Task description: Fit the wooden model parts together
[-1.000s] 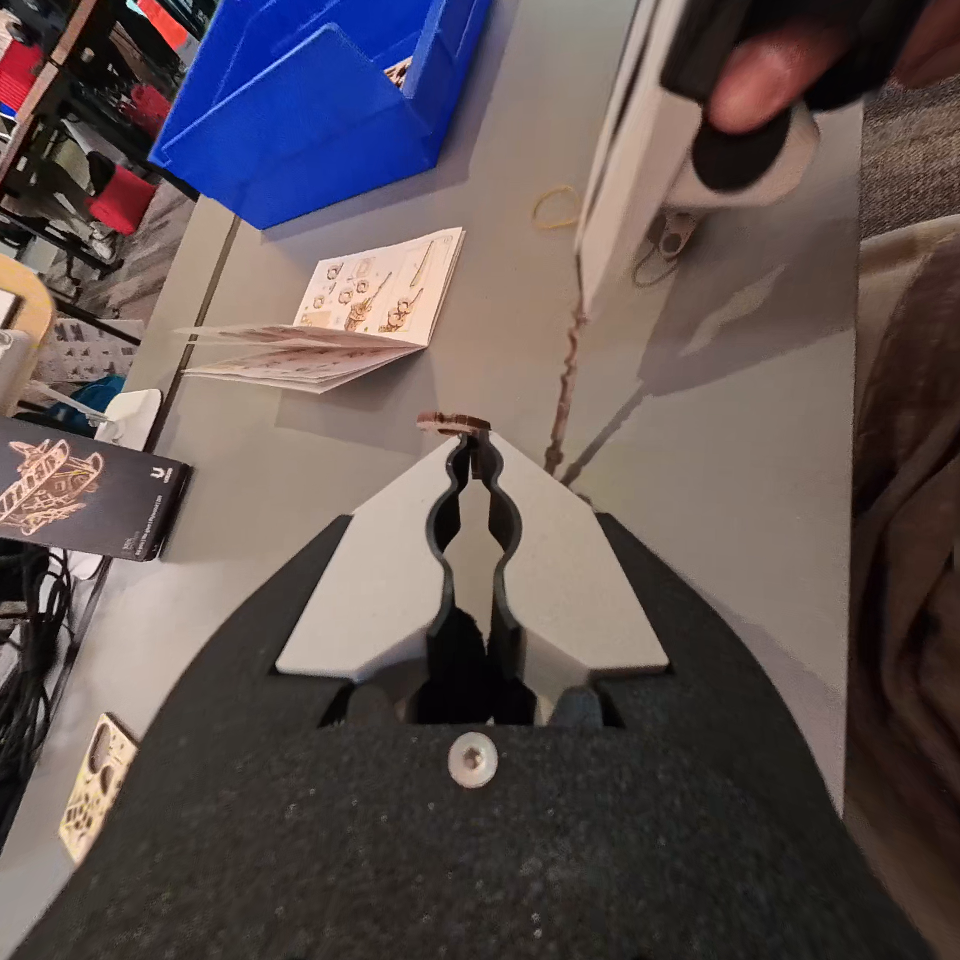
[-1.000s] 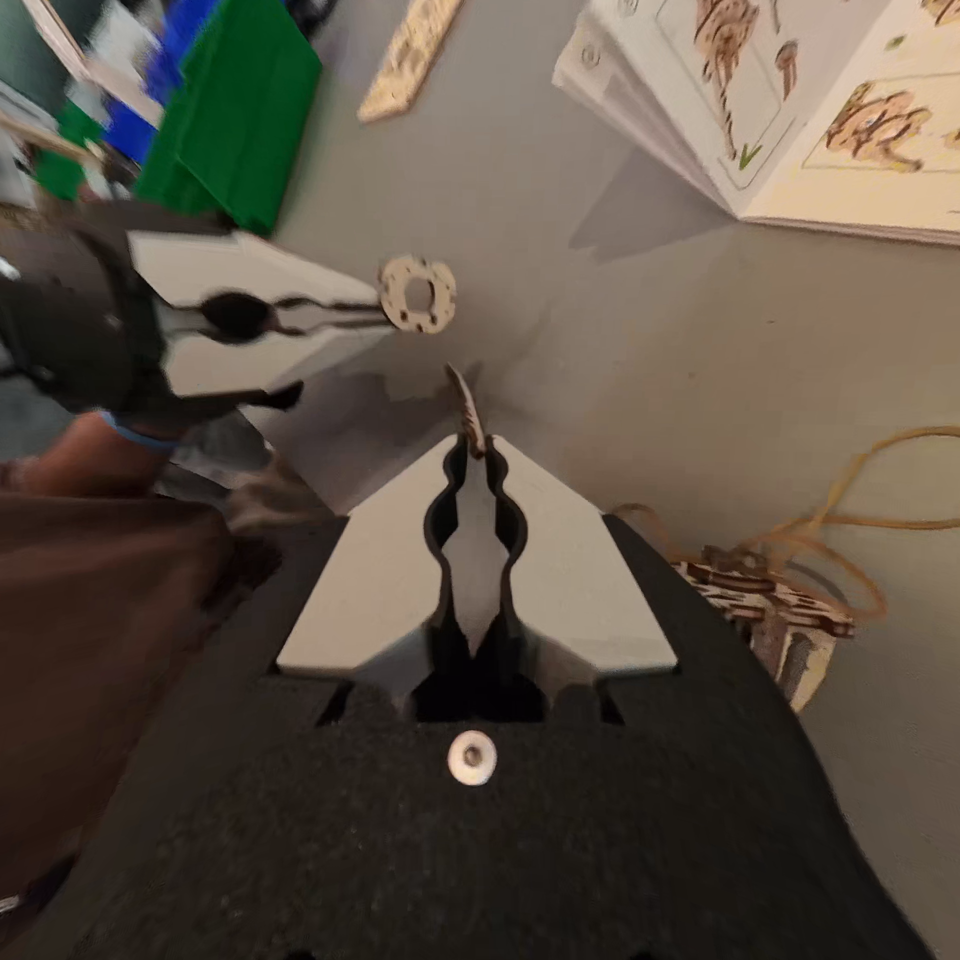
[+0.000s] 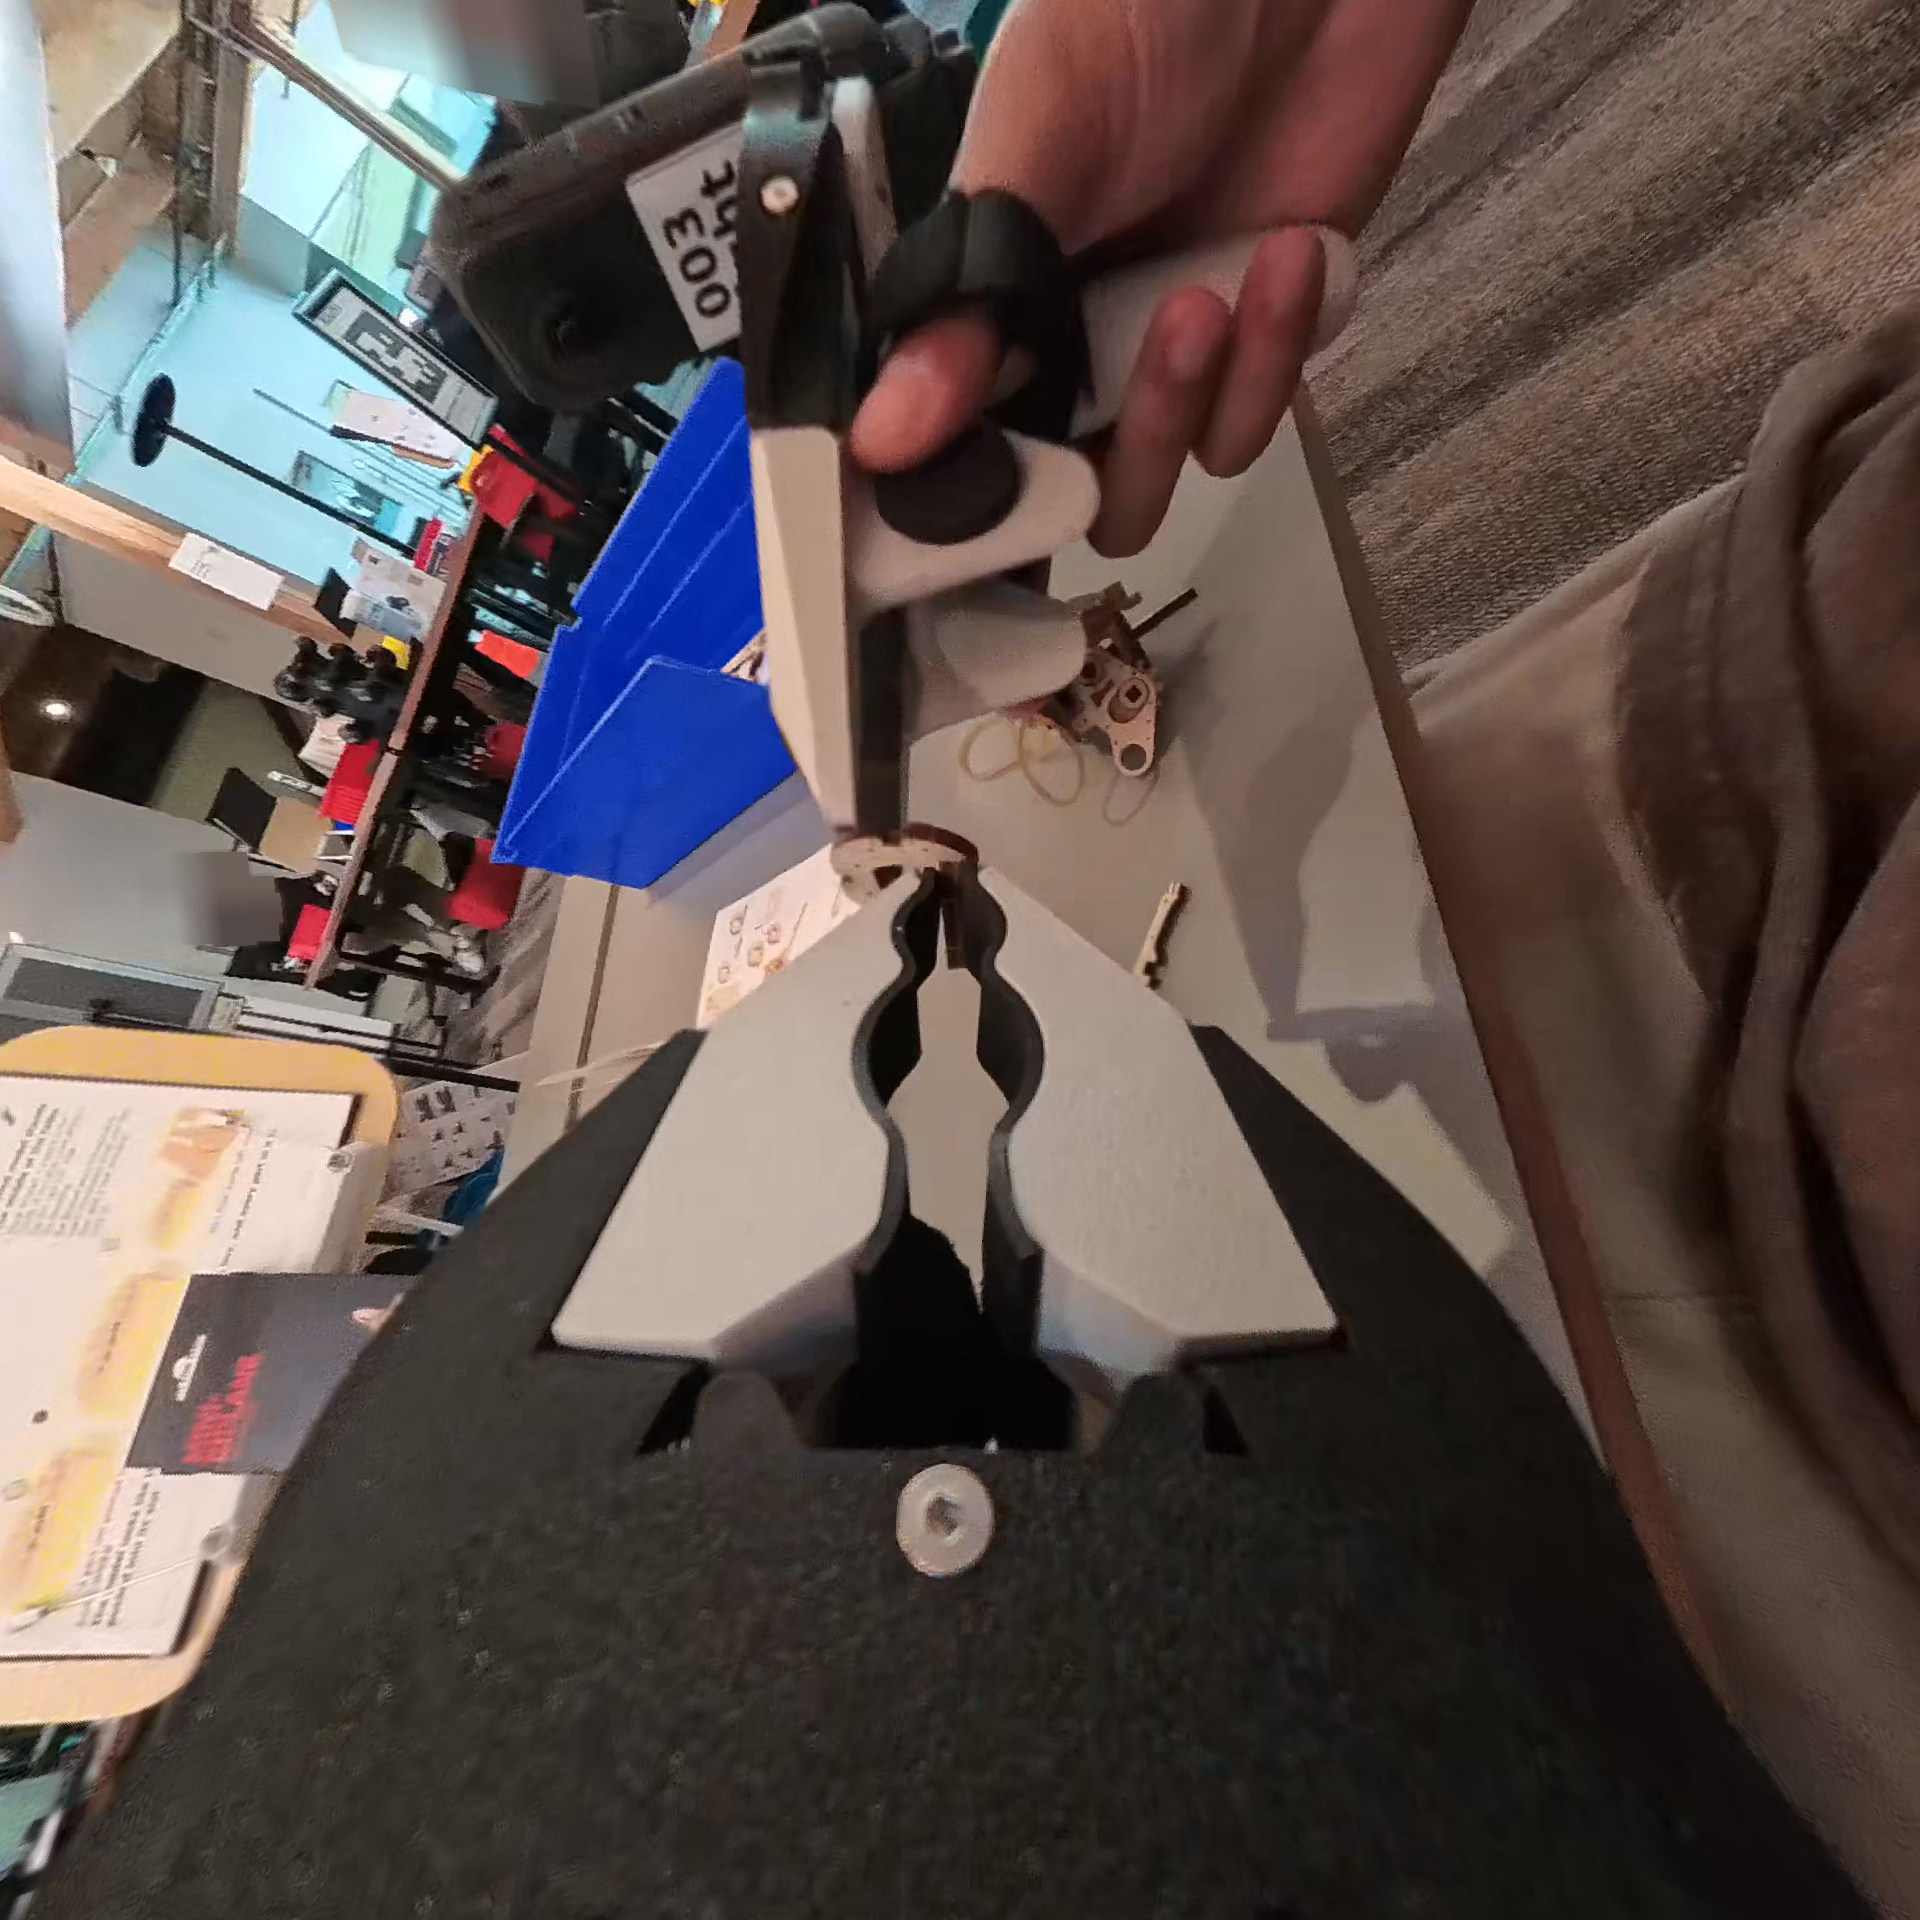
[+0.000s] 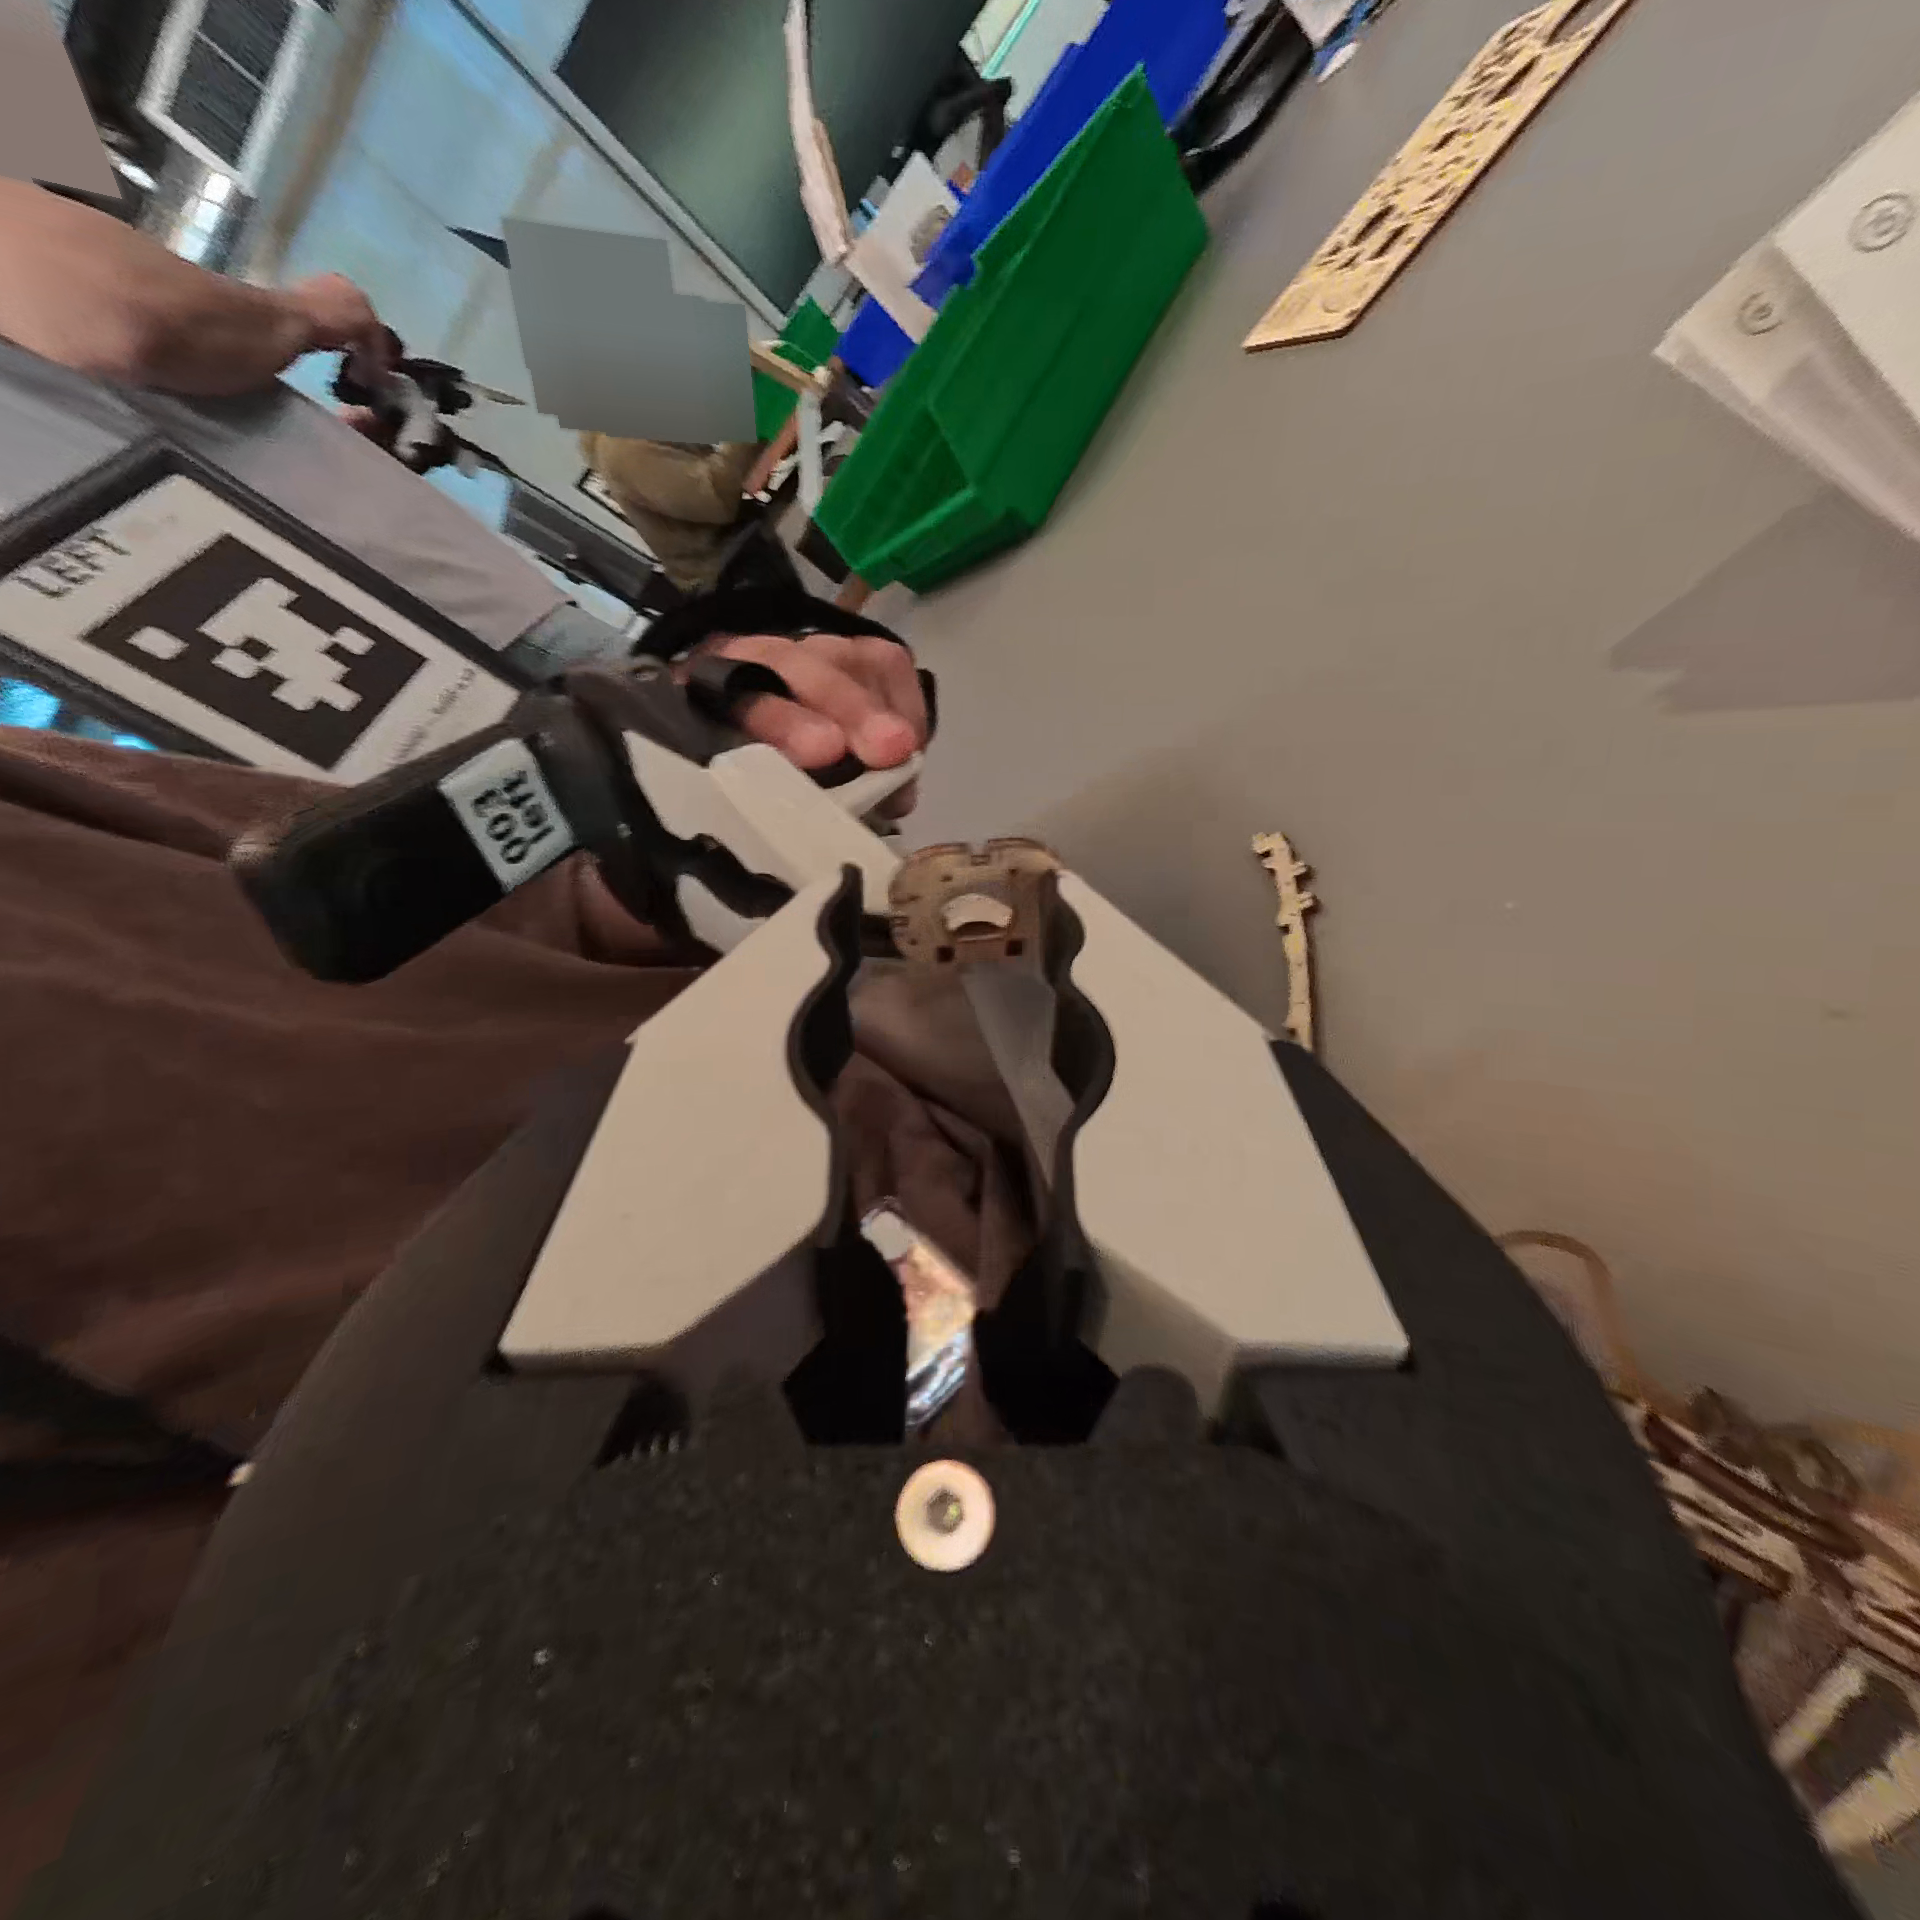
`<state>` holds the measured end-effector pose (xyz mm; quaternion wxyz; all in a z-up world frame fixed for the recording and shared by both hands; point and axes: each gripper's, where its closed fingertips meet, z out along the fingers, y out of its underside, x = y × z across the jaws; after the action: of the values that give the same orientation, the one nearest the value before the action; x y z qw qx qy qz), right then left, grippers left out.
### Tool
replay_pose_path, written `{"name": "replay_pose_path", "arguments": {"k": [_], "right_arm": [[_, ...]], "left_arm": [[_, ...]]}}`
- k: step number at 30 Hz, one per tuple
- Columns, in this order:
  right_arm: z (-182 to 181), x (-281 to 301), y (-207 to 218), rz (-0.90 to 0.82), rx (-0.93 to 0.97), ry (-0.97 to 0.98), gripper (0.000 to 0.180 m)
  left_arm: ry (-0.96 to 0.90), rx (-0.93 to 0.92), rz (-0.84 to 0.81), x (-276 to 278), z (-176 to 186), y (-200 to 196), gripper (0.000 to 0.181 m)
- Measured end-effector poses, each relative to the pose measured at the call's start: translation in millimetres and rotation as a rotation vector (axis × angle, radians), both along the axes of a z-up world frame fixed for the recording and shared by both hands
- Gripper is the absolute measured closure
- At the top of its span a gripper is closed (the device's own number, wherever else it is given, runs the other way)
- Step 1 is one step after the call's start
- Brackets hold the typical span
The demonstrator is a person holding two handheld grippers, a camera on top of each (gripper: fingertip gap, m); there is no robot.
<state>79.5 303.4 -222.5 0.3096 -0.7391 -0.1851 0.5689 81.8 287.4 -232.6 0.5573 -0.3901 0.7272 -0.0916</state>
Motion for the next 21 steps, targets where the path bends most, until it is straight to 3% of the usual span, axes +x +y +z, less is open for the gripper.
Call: {"name": "replay_pose_path", "arguments": {"k": [2,9,13,16,21], "right_arm": [[-6.4,1.9,4.5,-0.027,0.009,-0.037,0.135],[6.8,-3.2,-9.7,0.068,0.081,-0.004,0.145],[4.3,2.3,-3.5,0.028,0.053,-0.004,0.145],[-3.0,7.0,6.4,-0.039,0.078,-0.072,0.145],[-15.8,18.1,19.7,-0.133,0.207,-0.236,0.145]], "left_arm": [[0.006,0.019,-0.01,1.2,0.7,-3.8,0.18],[-0.036,0.005,-0.038,3.2,10.2,-12.2,0.18],[-0.067,-0.013,0.002,2.6,9.7,-4.8,0.179],[-0.072,-0.016,0.063,-4.8,0.2,10.6,0.155],[0.079,-0.112,0.126,-34.1,-42.9,50.6,0.167]]}}
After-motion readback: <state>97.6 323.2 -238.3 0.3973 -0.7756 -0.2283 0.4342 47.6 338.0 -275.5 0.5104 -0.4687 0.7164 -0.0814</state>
